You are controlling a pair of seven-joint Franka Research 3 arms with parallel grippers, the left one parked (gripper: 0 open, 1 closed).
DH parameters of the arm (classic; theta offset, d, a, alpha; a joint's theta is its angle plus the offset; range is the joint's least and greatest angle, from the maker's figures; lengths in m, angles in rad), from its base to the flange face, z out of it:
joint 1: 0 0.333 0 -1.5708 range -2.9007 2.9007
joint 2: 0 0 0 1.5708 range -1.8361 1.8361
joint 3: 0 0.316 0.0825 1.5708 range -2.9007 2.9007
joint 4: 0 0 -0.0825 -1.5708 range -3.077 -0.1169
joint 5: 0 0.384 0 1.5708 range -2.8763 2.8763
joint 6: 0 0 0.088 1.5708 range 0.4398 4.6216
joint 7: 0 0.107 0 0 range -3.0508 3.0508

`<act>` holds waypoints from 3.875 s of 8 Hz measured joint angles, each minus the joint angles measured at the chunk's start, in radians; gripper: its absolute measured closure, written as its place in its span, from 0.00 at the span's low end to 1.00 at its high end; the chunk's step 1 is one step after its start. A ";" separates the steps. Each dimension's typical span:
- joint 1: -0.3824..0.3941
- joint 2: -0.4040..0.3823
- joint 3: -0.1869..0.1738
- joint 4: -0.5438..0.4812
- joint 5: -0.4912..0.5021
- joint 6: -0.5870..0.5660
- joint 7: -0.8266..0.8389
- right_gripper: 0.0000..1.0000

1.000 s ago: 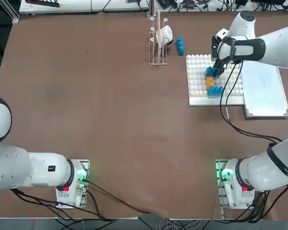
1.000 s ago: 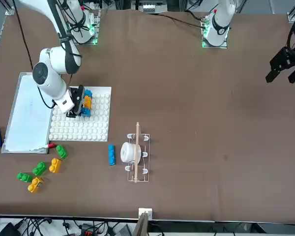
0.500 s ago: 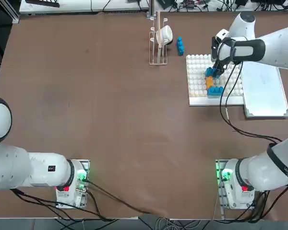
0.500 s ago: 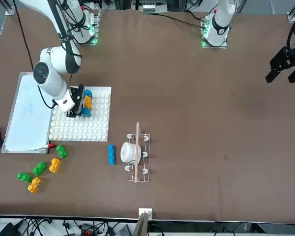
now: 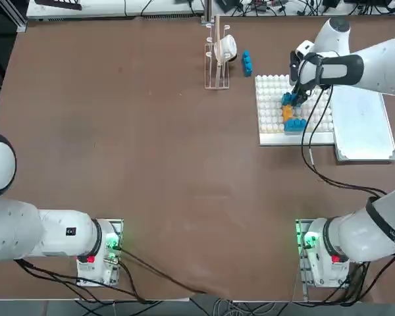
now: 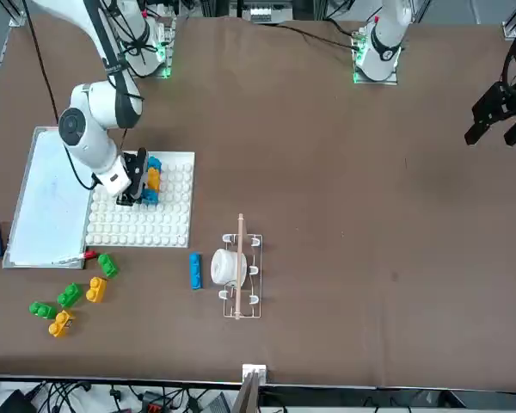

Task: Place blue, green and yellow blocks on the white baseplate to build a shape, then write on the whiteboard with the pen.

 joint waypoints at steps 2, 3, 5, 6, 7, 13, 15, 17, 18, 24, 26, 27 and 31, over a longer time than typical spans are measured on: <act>0.000 0.000 0.000 -0.002 0.000 0.008 -0.001 0.62; -0.001 0.000 0.000 -0.002 0.000 0.009 -0.007 0.62; -0.001 0.000 0.000 -0.002 0.000 0.009 -0.014 0.62; -0.001 0.000 0.000 -0.002 0.000 0.009 -0.015 0.62; -0.001 -0.001 0.000 -0.002 0.000 0.006 -0.016 0.62; 0.000 -0.007 0.000 -0.007 0.000 -0.017 -0.018 0.62; 0.000 -0.007 0.000 -0.009 0.000 -0.017 -0.018 0.62; -0.001 -0.007 0.000 -0.011 0.000 -0.015 -0.018 0.62; -0.003 -0.007 0.000 -0.012 0.000 -0.013 -0.018 0.62; -0.003 -0.005 0.000 -0.012 -0.004 -0.009 -0.064 0.62; -0.004 -0.004 -0.001 -0.011 -0.006 -0.008 -0.089 0.62; -0.004 -0.003 -0.001 -0.011 -0.006 -0.007 -0.095 0.62; -0.005 0.019 -0.001 -0.011 -0.007 0.015 -0.099 0.62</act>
